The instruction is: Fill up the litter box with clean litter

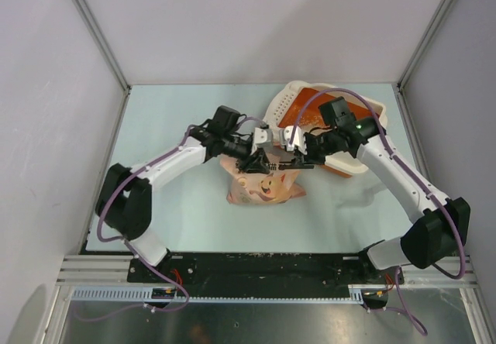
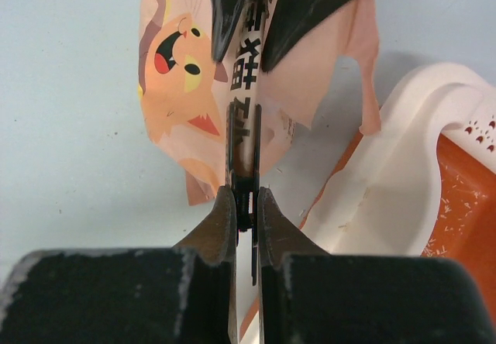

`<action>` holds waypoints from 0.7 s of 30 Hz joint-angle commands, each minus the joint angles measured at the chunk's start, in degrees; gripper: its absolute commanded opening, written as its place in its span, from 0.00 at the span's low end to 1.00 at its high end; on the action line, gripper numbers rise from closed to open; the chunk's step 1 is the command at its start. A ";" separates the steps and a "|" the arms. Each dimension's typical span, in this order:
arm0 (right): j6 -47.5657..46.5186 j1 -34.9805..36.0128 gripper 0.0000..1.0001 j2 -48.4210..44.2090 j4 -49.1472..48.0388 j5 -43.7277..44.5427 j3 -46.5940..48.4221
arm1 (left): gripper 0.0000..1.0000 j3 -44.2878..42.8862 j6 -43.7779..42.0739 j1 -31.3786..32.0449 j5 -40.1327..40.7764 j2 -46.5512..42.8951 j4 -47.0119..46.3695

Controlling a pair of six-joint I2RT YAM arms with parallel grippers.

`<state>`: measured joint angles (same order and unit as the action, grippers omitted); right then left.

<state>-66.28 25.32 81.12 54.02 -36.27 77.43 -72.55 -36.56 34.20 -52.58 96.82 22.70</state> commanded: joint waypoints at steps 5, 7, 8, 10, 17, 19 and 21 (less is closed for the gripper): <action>0.63 3.59 0.00 0.44 -2.78 2.17 1.41 | 0.32 9.27 -1.06 -8.43 0.46 -11.29 0.42; 1.15 4.03 0.00 0.62 -2.95 2.52 1.41 | 0.31 10.67 -1.59 -9.23 0.89 -12.61 0.50; 1.42 4.47 0.00 0.70 -3.22 2.43 1.41 | 0.29 11.11 -1.76 -9.84 1.07 -12.79 0.59; 2.03 5.00 0.00 1.05 -3.66 2.43 1.41 | 0.26 11.90 -2.64 -10.02 1.16 -13.32 0.86; 5.45 6.85 0.00 2.72 -6.03 2.79 1.41 | 0.04 11.12 -2.56 -10.03 -0.51 -12.79 0.94; 6.78 6.93 0.00 3.16 -6.47 2.00 1.41 | 0.00 10.94 -2.64 -10.03 -0.60 -12.88 0.94; 7.57 7.28 0.00 3.43 -6.91 1.64 1.32 | 0.00 11.03 -2.56 -10.03 -0.68 -13.23 0.94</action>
<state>-61.91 31.77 83.77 48.29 -32.88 77.43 -61.17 -38.02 24.34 -51.83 85.36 23.33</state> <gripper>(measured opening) 0.068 0.010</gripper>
